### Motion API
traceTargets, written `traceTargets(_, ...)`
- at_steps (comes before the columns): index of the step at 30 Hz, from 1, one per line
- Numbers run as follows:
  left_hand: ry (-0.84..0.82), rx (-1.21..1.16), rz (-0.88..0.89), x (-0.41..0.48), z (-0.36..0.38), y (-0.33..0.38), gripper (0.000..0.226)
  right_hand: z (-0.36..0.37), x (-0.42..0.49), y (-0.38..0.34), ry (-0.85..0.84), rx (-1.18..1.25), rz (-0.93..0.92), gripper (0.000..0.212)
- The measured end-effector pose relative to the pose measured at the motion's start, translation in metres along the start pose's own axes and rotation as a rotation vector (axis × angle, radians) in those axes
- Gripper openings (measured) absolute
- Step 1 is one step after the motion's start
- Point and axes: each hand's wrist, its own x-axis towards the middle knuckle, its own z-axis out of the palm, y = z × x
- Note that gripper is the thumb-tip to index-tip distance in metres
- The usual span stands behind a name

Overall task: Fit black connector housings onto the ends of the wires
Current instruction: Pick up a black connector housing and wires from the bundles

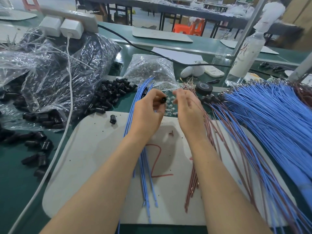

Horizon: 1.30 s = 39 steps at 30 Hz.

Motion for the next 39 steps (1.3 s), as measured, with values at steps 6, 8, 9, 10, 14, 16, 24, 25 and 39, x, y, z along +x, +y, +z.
traceTargets(6,0.007,-0.024,-0.006,0.0,0.001,-0.003,0.014,-0.001,0.002,0.001,0.122,0.067,0.023,0.046)
traceTargets(8,-0.001,-0.003,-0.007,-0.001,0.001,-0.003,0.015,-0.001,0.001,-0.002,0.095,0.065,0.006,0.041)
traceTargets(9,-0.007,0.011,-0.013,-0.001,0.0,-0.002,0.017,-0.001,0.001,-0.004,0.087,0.076,-0.011,0.038)
traceTargets(10,-0.013,0.027,-0.019,-0.001,0.0,-0.002,0.017,0.0,0.0,-0.006,0.085,0.094,-0.025,0.037)
traceTargets(14,-0.023,0.091,-0.01,-0.002,-0.001,0.0,0.014,0.002,-0.004,-0.01,0.12,0.03,-0.101,0.039)
traceTargets(16,-0.029,0.12,-0.002,-0.002,-0.001,0.002,0.014,0.001,-0.006,-0.011,0.141,-0.018,-0.145,0.041)
traceTargets(24,-0.022,0.246,0.084,-0.003,0.0,0.0,0.014,0.001,-0.008,-0.012,0.152,-0.101,-0.202,0.039)
traceTargets(25,-0.014,0.264,0.105,-0.003,0.001,0.0,0.014,0.001,-0.008,-0.011,0.141,-0.128,-0.202,0.039)
traceTargets(39,-0.014,0.484,0.21,-0.005,-0.001,0.001,0.016,0.0,-0.006,-0.006,0.122,-0.24,-0.161,0.039)
